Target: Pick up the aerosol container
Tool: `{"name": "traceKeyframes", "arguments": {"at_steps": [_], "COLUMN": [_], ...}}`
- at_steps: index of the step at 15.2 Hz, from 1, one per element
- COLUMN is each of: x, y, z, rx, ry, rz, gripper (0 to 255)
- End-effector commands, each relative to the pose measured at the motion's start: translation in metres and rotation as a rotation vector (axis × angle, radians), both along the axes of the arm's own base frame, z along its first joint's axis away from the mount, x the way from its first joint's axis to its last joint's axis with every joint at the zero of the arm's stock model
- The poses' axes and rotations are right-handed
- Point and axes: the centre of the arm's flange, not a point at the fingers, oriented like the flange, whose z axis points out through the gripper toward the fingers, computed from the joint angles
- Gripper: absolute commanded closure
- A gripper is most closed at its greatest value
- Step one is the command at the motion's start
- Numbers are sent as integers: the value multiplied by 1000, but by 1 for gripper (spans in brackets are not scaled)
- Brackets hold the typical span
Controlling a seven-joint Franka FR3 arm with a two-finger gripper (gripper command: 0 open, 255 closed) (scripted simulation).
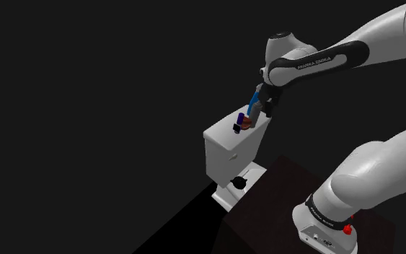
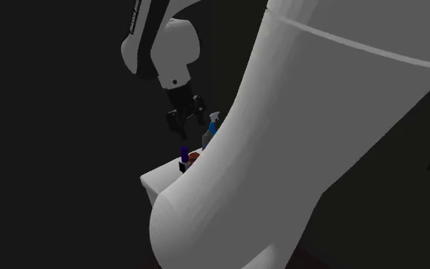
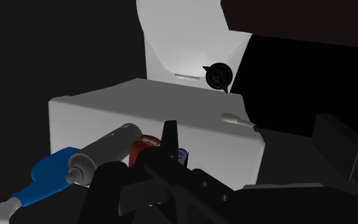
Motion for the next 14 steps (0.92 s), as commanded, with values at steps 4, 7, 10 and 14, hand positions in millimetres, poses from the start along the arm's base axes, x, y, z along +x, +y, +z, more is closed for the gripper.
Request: {"name": "traceKeyframes", "arguments": {"at_steps": [4,7,10,14], "x": [27,44,61,85], "y": [-40,-67,-94,-131], "z": [-32,-50,-66,-88], "rx": [-38,-59,-81,-111], "ry": [-21,-33,-44,-60], "rz": [23,36,49,66], "gripper": [0,0,0,0]}}
